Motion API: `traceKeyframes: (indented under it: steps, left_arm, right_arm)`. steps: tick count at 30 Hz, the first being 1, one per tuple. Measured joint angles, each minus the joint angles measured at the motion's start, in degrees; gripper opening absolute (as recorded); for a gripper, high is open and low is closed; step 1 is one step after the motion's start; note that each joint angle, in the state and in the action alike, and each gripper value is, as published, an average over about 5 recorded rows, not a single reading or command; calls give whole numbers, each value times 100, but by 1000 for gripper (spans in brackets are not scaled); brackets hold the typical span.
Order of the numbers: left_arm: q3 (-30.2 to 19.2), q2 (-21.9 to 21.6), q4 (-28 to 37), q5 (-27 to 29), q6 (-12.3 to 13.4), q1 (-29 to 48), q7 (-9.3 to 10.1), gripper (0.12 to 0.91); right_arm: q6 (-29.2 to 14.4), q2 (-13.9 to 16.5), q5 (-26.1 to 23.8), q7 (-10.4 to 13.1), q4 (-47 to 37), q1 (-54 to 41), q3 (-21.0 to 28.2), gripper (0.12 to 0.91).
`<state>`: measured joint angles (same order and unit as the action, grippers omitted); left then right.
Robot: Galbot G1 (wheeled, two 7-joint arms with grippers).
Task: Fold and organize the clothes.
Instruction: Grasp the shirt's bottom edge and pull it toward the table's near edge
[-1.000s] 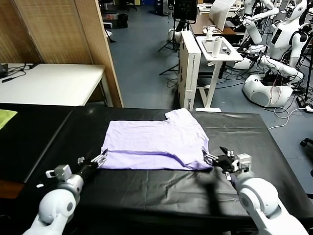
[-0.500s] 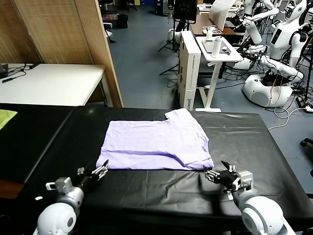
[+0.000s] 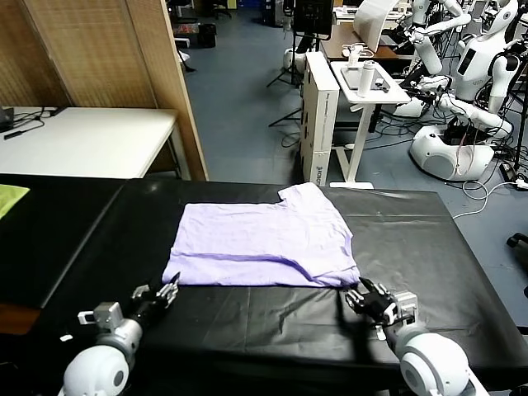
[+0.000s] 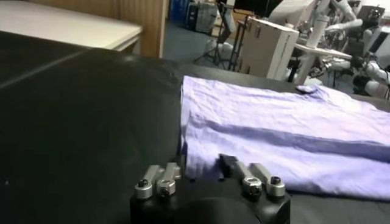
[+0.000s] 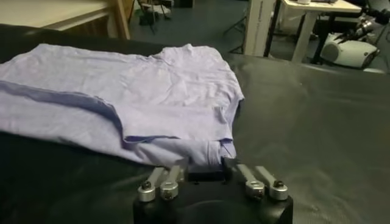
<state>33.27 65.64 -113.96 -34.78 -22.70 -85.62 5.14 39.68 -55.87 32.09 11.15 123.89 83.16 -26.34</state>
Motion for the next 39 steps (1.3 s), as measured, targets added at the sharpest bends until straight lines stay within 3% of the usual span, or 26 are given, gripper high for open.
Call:
traceKeyframes:
  steps: [7, 13, 24, 30, 34, 36, 39]
  left_arm:
    - [71, -149, -174, -2, -4, -234, 23, 146]
    - [157, -237, -362, 6, -3, -532, 37, 146]
    - [411, -333, -914, 38, 7, -1506, 57, 146]
    - [552, -336, -1141, 38, 3, -1971, 60, 146]
    - [645, -239, -1435, 22, -224, -2307, 242, 179]
    - [698, -213, -1539, 55, -353, -2384, 251, 267]
    - [782, -195, -1653, 209, -539, -2387, 93, 451]
  right_arm:
    - [248, 65, -54, 113, 386, 500, -231, 139]
    - [250, -14, -109, 266, 793, 1049, -429, 139]
    - [252, -95, -347, 294, 1325, 1753, -574, 139]
    - [251, -58, -505, 420, 1695, 2249, -619, 149]
    - [251, 7, -279, 408, 1787, 2215, -706, 274]
    - [251, 50, -47, 429, 1796, 2091, -767, 397]
    - [251, 120, 342, 444, 1733, 1749, -822, 587]
